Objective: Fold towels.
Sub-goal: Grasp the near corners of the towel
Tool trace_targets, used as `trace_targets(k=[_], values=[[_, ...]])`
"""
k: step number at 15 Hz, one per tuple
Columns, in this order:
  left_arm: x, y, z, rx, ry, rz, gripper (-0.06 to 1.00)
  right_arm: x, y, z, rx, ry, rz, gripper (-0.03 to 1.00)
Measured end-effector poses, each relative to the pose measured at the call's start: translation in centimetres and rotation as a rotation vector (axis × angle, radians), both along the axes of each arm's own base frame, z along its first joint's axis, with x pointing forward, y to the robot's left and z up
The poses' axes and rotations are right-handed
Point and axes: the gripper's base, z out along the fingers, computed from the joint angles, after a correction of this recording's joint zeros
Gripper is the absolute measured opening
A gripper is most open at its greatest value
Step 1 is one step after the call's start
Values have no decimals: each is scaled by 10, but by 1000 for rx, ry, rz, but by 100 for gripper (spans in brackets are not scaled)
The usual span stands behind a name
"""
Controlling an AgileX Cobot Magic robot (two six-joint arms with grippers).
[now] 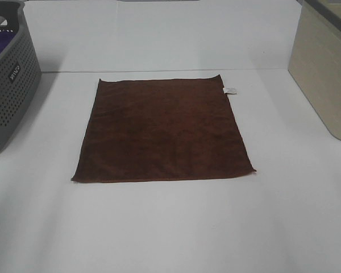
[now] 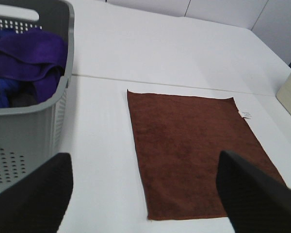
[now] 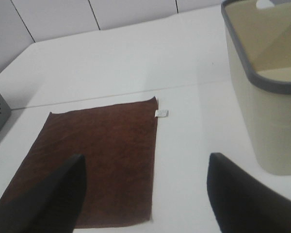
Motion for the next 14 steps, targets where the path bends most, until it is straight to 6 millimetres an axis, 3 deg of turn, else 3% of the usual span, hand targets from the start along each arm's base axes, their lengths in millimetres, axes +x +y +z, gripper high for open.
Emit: trace_targets(k=[3,5,8,14], values=[[42,0,-26,-115,163,60,77,48,2,-26,57,208,-20,63],[80,-1,-63,-172,378,106,77,77,4,-37,66,337,-12,62],[115,-7,-99,-182,605,84,75,121,10,-56,21,581,75,62],[172,-20,-131,-191,819,-60,71,178,22,-90,27,865,264,62]])
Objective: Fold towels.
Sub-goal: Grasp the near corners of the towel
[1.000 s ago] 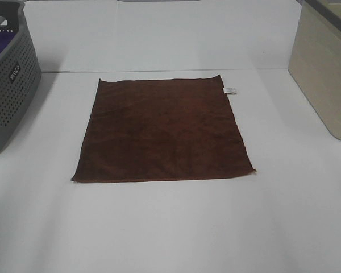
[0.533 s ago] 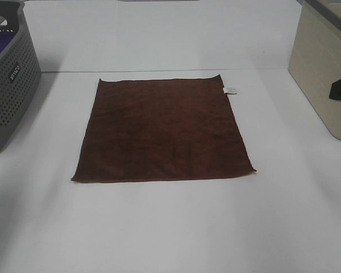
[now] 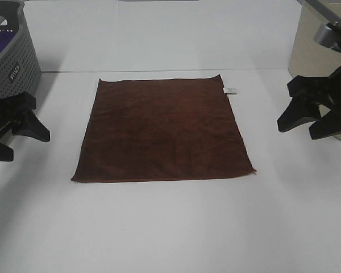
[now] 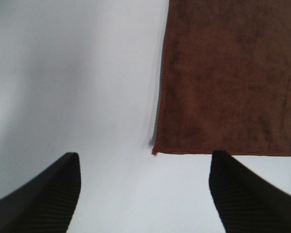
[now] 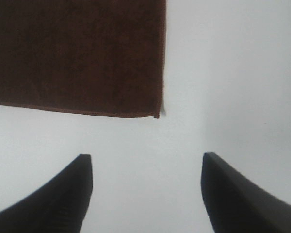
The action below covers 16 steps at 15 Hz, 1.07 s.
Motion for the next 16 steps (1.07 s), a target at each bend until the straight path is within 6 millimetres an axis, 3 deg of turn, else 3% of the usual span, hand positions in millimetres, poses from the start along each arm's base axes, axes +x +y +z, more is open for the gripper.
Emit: trace_targets(k=[5,8,11,13,16], values=[[29,-13,-25,-139,67,-60,69,34,0,-26,168,146,70,61],[40,-18,-51,-196,95,-87,69,49,-5,-54,310,178,44,60],[48,-22,-66,-221,99,-127,72,54,-7,-86,297,231,31,60],[55,-22,-76,-225,105,-139,80,58,-8,-106,296,268,34,62],[59,-33,-78,-236,101,-166,80,63,-8,-114,296,278,34,62]])
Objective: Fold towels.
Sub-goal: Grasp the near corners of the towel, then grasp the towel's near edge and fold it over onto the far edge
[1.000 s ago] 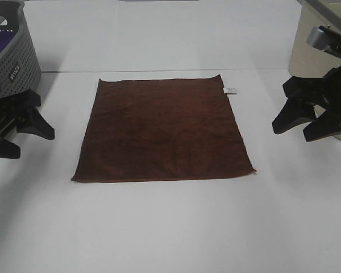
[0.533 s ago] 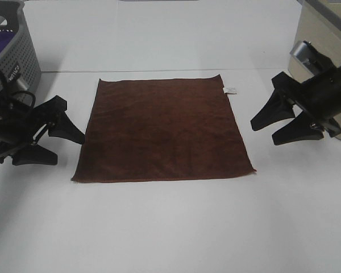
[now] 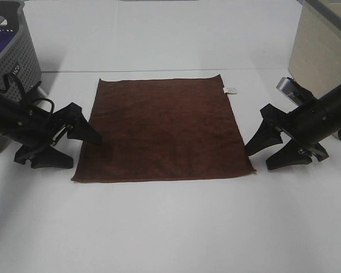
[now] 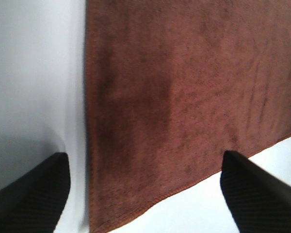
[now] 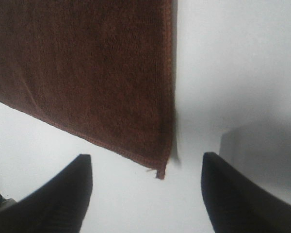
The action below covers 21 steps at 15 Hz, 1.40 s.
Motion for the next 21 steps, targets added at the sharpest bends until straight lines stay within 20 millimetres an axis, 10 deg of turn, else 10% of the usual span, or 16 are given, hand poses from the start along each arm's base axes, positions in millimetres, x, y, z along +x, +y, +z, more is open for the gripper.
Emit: trace_targets(k=[8,13,21], values=[[0,-61,-12,-57,17,-60,74,18,35,-18,47,23,56,58],[2,-60,-24,12,8,-58,5,18,42,-25,23,37,52,5],[-21,-54,-7,116,73,-217,1,-10,39,-5,-31,143,29,0]])
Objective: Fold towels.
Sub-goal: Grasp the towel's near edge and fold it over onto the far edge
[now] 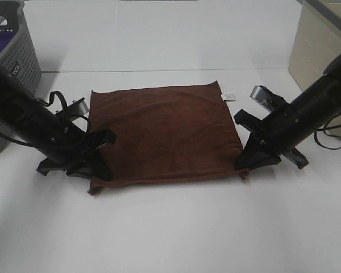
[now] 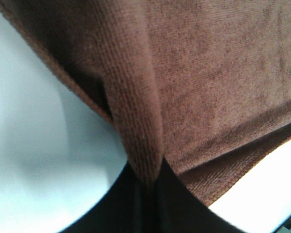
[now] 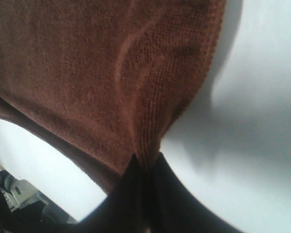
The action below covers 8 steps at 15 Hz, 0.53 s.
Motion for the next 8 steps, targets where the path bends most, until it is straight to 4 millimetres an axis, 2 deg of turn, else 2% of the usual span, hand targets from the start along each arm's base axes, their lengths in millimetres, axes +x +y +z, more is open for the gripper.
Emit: trace_targets(k=[2,5,6,8], values=[[-17,0,4,-10,52,-16,1,-31,-1,-2,-9,63,-6,0],[-53,5,4,-29,176,-21,1,-81,-3,-12,-17,186,-39,0],[-61,6,4,-30,195,-20,1,-91,-3,-13,-14,212,-51,0],[-62,6,13,-38,172,-20,1,-93,-3,-11,-16,198,-67,0]])
